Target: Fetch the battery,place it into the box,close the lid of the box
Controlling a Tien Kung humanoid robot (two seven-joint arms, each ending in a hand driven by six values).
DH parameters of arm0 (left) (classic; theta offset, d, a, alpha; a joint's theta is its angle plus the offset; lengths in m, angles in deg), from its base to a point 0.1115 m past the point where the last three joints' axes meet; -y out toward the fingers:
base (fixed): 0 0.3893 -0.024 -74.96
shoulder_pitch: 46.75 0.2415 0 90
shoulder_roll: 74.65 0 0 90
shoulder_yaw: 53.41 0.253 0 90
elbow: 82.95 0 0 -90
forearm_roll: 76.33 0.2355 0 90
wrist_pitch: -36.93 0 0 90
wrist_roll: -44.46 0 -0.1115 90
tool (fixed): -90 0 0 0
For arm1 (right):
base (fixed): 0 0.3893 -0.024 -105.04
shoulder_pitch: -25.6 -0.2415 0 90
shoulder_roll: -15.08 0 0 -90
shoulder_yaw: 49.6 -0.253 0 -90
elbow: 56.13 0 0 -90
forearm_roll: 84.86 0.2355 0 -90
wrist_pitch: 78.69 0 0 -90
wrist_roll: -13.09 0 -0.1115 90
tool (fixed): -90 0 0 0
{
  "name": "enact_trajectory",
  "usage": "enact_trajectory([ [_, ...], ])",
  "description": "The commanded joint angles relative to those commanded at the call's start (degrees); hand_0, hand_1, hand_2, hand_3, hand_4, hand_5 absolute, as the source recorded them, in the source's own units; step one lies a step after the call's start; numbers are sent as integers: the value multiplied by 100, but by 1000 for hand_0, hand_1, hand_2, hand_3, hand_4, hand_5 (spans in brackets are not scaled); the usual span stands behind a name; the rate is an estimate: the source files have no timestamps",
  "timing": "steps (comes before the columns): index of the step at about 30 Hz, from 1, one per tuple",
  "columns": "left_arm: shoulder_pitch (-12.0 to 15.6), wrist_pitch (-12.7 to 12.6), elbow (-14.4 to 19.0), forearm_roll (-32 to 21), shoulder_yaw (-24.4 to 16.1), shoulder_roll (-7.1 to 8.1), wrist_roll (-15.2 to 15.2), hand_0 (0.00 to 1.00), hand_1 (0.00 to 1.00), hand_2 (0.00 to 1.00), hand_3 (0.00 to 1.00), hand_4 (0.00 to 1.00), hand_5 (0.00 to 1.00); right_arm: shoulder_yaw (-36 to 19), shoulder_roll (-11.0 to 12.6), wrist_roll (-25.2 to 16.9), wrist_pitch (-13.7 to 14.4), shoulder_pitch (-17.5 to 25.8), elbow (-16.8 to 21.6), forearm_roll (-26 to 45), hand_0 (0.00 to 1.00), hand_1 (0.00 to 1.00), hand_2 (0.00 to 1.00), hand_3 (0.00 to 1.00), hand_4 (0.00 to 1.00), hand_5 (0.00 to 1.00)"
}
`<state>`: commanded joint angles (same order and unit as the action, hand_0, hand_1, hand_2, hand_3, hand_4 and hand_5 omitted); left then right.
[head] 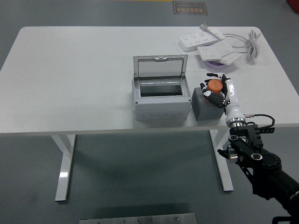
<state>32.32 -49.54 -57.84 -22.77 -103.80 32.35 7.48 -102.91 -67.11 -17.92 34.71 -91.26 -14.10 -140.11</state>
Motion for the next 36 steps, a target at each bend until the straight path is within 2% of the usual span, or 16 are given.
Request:
enact_trajectory([
  [8,2,2,3,44,-35,4,0,852,902,827,834,820,669,-4,6,101,50,-2,37,-100,457,549,566,590,602,2],
  [9,1,1,3,51,-39,5,0,850,904,831,833,821,670,2,7,121,56,-1,45,-108,390,538,562,579,578,2],
  [14,-2,1,1,71,-45,5,0,850,904,831,833,821,670,28,1,205,57,9,58,-111,390,538,562,579,578,2],
  [15,-2,-1,0,74,-46,5,0,846,908,835,833,821,671,34,2,221,56,11,59,-110,328,543,578,572,474,2],
  [20,4,4,0,119,-68,10,0,846,908,835,833,821,671,68,0,293,53,17,64,-85,328,543,578,572,474,2],
  [21,5,5,1,129,-73,12,0,845,907,835,833,822,672,79,0,306,56,17,67,-81,346,551,575,495,440,2],
  [26,8,8,0,168,-89,11,0,845,907,835,833,822,672,122,1,345,82,8,70,-44,346,551,575,495,440,2],
  [27,9,9,1,172,-90,11,0,847,908,837,833,821,671,129,0,348,87,6,69,-32,320,524,547,441,455,2],
  [32,12,6,1,189,-102,12,0,847,908,837,833,821,671,157,3,345,114,-6,76,30,320,524,547,441,455,2],
  [33,11,8,1,192,-104,13,0,846,909,839,837,821,672,159,4,340,116,-8,76,43,256,442,451,407,430,2],
  [36,9,4,1,184,-102,14,0,846,909,839,837,821,672,174,6,334,121,-11,73,95,256,442,451,407,430,2],
])
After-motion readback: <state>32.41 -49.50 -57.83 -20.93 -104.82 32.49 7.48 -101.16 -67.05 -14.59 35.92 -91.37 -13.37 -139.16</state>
